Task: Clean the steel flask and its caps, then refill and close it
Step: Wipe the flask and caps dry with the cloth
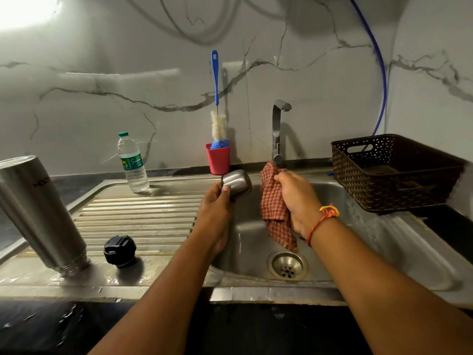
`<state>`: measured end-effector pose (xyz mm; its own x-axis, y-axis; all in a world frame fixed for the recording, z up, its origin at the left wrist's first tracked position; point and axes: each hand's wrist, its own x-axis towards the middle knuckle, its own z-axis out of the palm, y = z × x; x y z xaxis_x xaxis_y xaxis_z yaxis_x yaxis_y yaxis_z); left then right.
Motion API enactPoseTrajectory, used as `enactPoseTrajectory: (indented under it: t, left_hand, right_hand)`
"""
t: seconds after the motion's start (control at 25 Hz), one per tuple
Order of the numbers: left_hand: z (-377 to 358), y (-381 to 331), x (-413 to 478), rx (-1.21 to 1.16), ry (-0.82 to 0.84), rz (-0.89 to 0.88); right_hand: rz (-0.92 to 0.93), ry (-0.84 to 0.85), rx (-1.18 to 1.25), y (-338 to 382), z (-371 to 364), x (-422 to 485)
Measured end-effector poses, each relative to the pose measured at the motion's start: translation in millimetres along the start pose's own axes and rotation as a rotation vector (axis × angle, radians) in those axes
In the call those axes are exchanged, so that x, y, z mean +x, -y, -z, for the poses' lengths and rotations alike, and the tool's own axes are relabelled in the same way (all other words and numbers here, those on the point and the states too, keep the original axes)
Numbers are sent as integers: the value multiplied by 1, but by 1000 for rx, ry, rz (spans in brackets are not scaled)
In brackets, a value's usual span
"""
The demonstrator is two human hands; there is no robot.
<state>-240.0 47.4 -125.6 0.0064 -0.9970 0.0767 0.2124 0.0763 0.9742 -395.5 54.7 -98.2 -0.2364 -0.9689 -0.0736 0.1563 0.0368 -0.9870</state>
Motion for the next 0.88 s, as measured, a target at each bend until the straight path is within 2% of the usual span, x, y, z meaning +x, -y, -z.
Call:
enactPoseTrajectory:
  t: [0.12,0.24,0.44,0.6,0.72,0.88]
  left_hand:
    - [-1,2,2,-101,-21,89]
    - [5,0,6,-188,-80,111]
    - [3,2,5,-181,-21,170]
    - [7,-4,8,-275,-94,157]
    - [4,1,6,-159,-16,180]
    - [8,-2,11,-197,-71,144]
  right_hand:
    - [366,137,-390,-4,-11,-8]
    - [592,228,-759,-18,-17,-6]
    - [651,125,-904,-16,-10,1]
    - [667,203,-961,-23,-15,0]
    - [647,95,-985,-18,-12,5]
    - [714,221,-1008,-25,-17,0]
